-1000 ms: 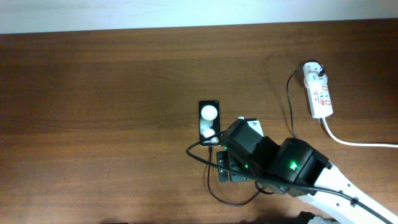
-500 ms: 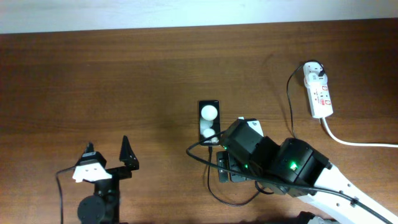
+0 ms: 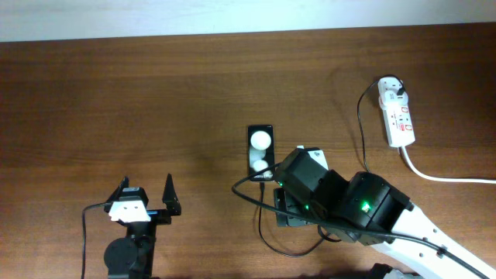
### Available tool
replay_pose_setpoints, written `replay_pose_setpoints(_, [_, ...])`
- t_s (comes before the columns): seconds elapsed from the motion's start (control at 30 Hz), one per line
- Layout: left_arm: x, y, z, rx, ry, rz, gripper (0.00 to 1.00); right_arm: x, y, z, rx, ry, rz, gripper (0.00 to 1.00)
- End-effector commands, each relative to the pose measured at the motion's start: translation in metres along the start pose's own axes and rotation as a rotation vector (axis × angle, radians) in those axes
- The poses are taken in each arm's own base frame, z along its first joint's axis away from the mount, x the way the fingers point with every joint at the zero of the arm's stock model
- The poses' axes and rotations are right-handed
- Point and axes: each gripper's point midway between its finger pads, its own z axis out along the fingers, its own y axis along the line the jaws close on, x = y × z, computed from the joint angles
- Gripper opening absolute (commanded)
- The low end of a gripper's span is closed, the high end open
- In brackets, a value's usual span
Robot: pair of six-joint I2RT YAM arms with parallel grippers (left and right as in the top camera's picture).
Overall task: Plug charger to phone and switch on socket
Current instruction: 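Release the cable and move the right gripper to the white power strip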
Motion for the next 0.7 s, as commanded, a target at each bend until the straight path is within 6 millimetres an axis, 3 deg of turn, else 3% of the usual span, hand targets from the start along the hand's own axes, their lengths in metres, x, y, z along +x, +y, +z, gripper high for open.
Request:
replay_pose_setpoints(0.0, [0.002, -0.002, 0.0, 0.013, 0.005, 0.016, 0.99, -0.005, 0.0, -0.005, -0.004, -0.025, 0.006, 0.82])
replay_pose_setpoints(0.07, [0.002, -0.002, 0.0, 0.013, 0.005, 0.016, 0.99, -0.004, -0.001, -0.005, -0.003, -0.022, 0.006, 0.78])
replay_pose_setpoints(0.17, [0.002, -0.002, 0.0, 0.013, 0.005, 0.016, 0.99, -0.004, -0.001, -0.005, -0.004, -0.021, 0.006, 0.41])
replay_pose_setpoints(0.27, [0.002, -0.002, 0.0, 0.013, 0.005, 0.016, 0.99, -0.015, -0.013, -0.007, 0.063, -0.082, 0.013, 0.14])
replay_pose_setpoints(0.3, [0.002, -0.002, 0.0, 0.013, 0.005, 0.016, 0.99, -0.021, -0.029, -0.013, 0.097, -0.079, 0.066, 0.08])
replay_pose_setpoints(0.4, [0.002, -0.002, 0.0, 0.014, 0.005, 0.016, 0.99, -0.033, -0.076, -0.028, 0.183, -0.069, 0.242, 0.08])
replay_pose_setpoints(0.57, [0.002, -0.002, 0.0, 0.013, 0.005, 0.016, 0.99, -0.043, -0.14, -0.035, 0.26, -0.071, 0.53, 0.07])
replay_pose_setpoints(0.67, [0.002, -0.002, 0.0, 0.013, 0.004, 0.016, 0.99, -0.047, -0.193, -0.039, 0.33, -0.09, 0.76, 0.04])
